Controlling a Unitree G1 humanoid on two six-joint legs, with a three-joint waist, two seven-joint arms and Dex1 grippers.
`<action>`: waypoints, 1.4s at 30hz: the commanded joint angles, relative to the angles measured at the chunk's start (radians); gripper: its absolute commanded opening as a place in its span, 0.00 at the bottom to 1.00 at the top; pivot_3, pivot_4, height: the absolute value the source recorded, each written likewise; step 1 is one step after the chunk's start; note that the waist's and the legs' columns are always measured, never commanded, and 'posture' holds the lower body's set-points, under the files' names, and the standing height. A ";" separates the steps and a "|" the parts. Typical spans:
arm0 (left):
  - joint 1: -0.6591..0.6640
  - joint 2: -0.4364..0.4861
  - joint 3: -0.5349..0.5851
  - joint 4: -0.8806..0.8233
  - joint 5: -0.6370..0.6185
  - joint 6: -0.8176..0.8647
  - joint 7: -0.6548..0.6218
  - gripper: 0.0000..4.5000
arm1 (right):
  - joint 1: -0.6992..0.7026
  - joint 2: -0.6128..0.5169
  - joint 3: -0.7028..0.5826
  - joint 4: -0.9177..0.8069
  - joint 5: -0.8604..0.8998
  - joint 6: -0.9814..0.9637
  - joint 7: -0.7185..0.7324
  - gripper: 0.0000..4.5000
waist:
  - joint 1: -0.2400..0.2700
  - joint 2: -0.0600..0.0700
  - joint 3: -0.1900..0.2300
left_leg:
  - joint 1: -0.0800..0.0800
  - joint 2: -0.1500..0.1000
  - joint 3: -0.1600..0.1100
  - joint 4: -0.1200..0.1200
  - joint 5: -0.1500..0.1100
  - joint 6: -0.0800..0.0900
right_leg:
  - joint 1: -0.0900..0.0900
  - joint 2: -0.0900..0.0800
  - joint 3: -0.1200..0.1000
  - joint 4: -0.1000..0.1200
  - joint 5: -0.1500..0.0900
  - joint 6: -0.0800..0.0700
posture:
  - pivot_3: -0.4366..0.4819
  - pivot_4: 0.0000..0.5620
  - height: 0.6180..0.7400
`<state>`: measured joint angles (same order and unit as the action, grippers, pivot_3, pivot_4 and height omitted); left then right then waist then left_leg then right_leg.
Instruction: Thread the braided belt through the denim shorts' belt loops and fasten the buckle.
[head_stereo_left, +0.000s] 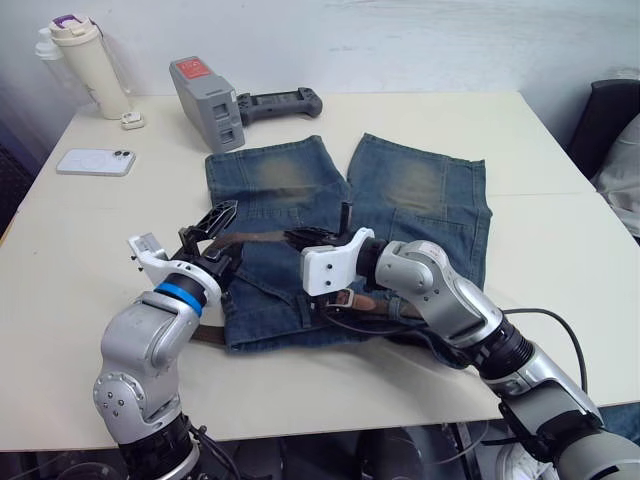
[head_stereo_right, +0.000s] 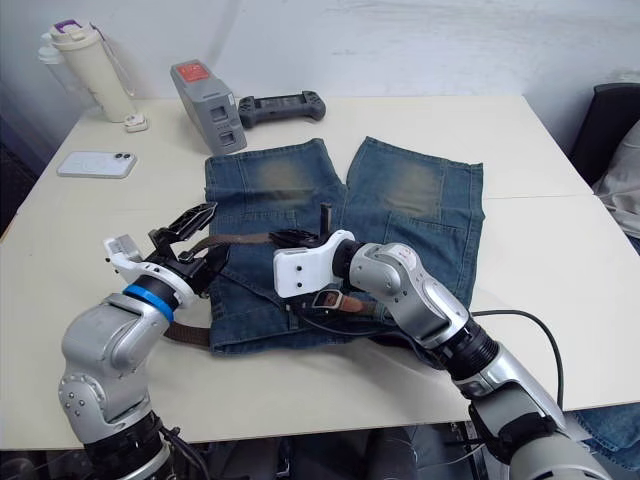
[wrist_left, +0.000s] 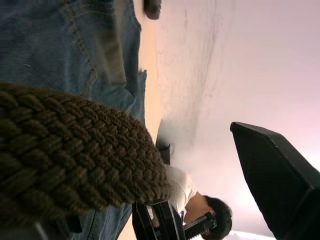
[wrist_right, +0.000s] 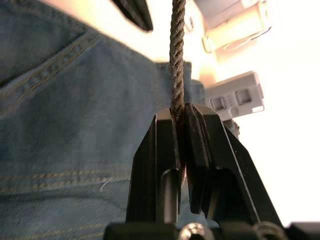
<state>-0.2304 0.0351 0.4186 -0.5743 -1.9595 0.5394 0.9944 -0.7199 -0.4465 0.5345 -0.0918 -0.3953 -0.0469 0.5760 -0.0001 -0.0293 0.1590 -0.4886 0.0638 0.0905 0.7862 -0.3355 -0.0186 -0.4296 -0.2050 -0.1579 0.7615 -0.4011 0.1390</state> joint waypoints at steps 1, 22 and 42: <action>-0.012 0.001 -0.001 -0.040 -0.013 -0.011 0.017 0.98 | -0.007 0.004 -0.054 -0.016 -0.025 -0.002 -0.013 0.00 | 0.001 0.000 0.000 | 0.000 0.000 0.000 0.000 0.000 0.000 | 0.000 0.000 0.000 0.000 0.000 0.000 | 0.48 0.27 0.27; -0.024 -0.047 -0.002 0.033 -0.013 -0.024 0.067 0.01 | 0.013 0.036 -0.082 -0.041 -0.024 0.004 0.042 0.00 | 0.003 0.000 0.000 | -0.001 0.000 -0.001 0.000 0.000 0.000 | 0.000 0.001 0.000 -0.002 0.000 0.000 | 0.48 0.27 0.27; -0.121 0.048 0.111 0.174 -0.013 0.148 -0.021 0.00 | 0.081 -0.039 -0.259 -0.273 0.307 0.370 0.333 0.97 | 0.024 0.001 0.001 | -0.001 0.001 -0.001 0.000 0.000 0.000 | 0.001 0.002 -0.001 -0.003 0.000 0.000 | 0.48 0.27 0.27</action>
<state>-0.3280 0.0723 0.5033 -0.4003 -1.9617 0.6455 1.0110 -0.6349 -0.4616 0.3173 -0.2989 -0.1419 0.2838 0.8708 0.0243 -0.0278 0.1598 -0.4897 0.0646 0.0892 0.7859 -0.3354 -0.0186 -0.4289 -0.2025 -0.1587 0.7580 -0.4011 0.1390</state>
